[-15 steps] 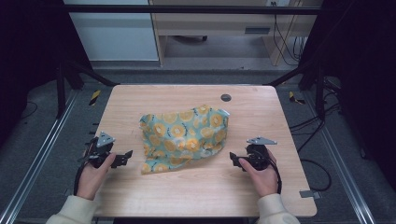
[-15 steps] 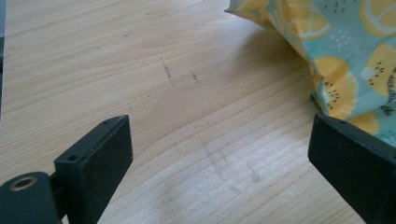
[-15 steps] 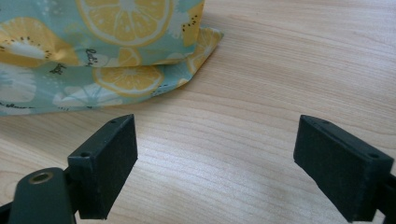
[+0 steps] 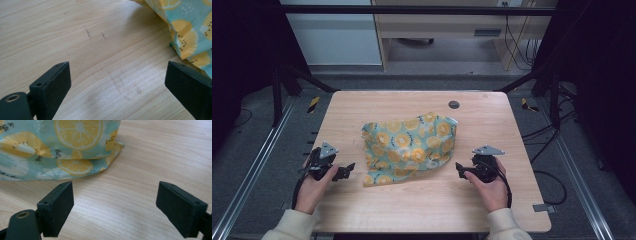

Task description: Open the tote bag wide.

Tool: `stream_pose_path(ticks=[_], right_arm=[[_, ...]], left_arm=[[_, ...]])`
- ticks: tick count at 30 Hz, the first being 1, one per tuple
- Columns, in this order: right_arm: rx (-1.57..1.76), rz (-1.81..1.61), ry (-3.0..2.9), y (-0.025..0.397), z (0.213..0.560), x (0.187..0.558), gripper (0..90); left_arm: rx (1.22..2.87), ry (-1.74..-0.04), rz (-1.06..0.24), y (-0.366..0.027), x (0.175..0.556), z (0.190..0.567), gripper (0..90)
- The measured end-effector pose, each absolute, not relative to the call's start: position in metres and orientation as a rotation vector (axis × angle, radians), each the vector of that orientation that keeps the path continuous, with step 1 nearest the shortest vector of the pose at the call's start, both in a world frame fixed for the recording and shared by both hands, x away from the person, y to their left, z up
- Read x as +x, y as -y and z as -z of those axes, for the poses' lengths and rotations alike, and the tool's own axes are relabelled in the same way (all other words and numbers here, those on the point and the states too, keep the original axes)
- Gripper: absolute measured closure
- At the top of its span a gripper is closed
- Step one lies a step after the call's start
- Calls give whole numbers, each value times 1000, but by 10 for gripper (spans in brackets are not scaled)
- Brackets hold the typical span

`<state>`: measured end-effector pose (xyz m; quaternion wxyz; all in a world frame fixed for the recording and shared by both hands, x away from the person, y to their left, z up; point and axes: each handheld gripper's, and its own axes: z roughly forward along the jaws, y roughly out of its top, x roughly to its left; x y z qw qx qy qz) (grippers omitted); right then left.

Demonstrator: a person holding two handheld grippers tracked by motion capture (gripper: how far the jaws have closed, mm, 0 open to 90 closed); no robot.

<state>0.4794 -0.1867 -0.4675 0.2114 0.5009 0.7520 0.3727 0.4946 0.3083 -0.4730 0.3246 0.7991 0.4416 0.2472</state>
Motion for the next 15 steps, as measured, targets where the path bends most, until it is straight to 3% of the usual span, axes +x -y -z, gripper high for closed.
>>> stream_pose_path(ticks=[1,8,15], right_arm=[[1388,-1020,-2121,185,467,479,195],[1337,-1006,-2121,182,459,478,182],[1249,-1052,-2157,169,434,483,271]], left_arm=[[2095,-1154,-638,-308,495,472,64],[2104,-1150,-626,-306,495,473,64],[2111,-1150,-632,-306,494,473,64]])
